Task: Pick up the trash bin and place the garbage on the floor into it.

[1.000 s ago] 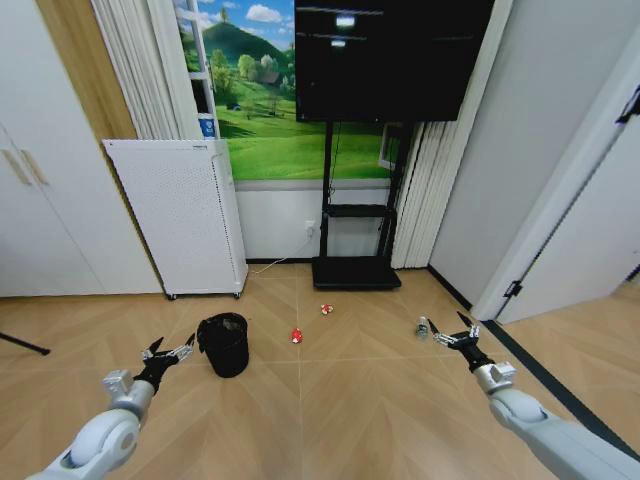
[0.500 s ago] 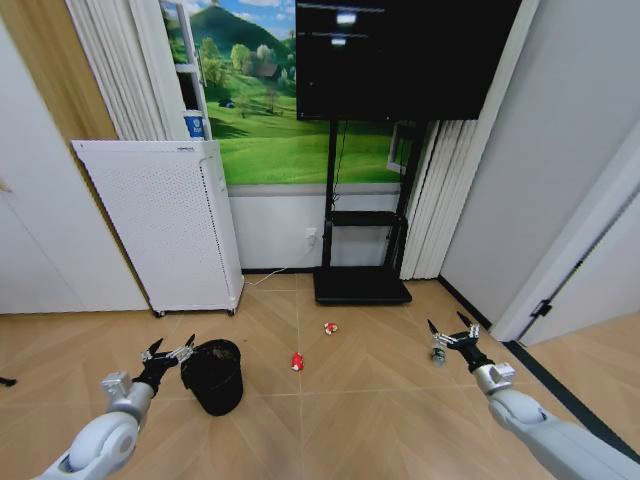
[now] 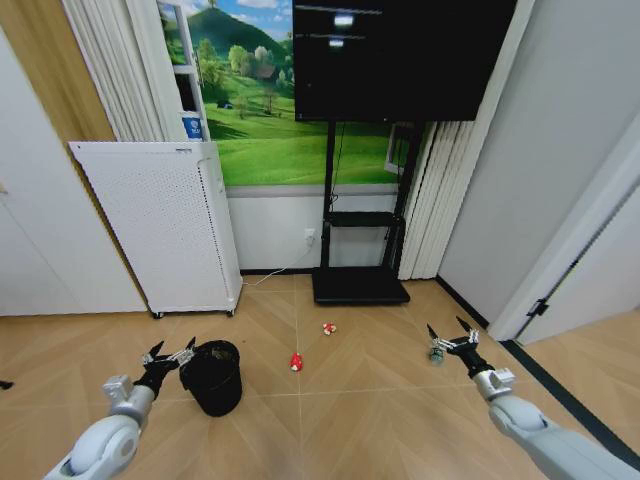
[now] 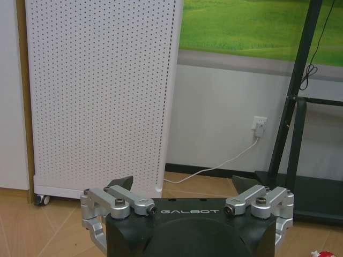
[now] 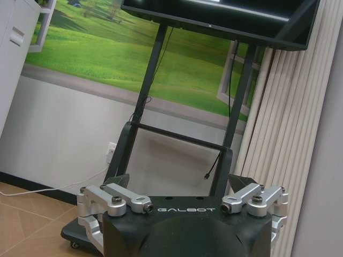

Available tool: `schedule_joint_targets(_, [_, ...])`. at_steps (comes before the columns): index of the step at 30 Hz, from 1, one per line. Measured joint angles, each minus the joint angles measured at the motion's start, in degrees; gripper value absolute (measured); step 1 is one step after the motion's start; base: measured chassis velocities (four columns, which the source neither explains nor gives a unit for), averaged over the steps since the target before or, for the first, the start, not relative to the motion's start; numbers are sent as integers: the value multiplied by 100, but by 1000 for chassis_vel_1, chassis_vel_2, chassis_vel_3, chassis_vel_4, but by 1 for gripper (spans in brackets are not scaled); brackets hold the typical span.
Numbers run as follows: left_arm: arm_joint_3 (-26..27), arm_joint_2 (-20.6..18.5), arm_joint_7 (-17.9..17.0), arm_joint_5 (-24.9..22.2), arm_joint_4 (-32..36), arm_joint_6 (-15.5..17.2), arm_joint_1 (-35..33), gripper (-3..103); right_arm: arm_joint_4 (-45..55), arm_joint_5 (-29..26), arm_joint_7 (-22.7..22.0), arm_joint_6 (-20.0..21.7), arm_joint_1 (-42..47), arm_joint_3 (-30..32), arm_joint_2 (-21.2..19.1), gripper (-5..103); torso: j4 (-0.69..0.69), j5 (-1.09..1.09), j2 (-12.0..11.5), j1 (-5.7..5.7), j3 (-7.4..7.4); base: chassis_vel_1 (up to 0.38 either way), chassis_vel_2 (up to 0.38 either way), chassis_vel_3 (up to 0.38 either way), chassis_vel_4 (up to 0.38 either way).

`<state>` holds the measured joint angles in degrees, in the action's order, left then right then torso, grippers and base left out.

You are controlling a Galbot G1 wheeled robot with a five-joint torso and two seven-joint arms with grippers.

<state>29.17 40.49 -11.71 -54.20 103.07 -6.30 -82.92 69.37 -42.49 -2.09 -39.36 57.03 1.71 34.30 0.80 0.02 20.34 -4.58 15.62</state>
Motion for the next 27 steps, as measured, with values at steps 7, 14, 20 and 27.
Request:
schedule_joint_targets(7, [-20, 47, 47, 36, -64, -5, 0, 100, -119, 37, 30, 18, -20, -55, 51, 100, 0, 0, 1, -1, 0, 41, 44, -41, -43])
schedule_joint_targets(14, [-94, 88, 58, 59, -142, -17, 51, 100, -226, 78, 39, -2, -81, -143, 121, 100, -1, -3, 1, -1, 0, 113, 119, -97, -134])
schedule_joint_targets(20, [-152, 114, 67, 68, -208, -31, 92, 100, -445, 199, 23, -58, -243, -303, 187, 100, -2, -3, 0, -1, 1, 35, 112, -44, -114])
schedule_joint_targets(27, [-245, 140, 98, 95, -321, -46, 163, 100, -530, 90, 82, -185, -293, -421, 250, 100, 1, 2, 0, -2, 1, -24, 13, 20, -14])
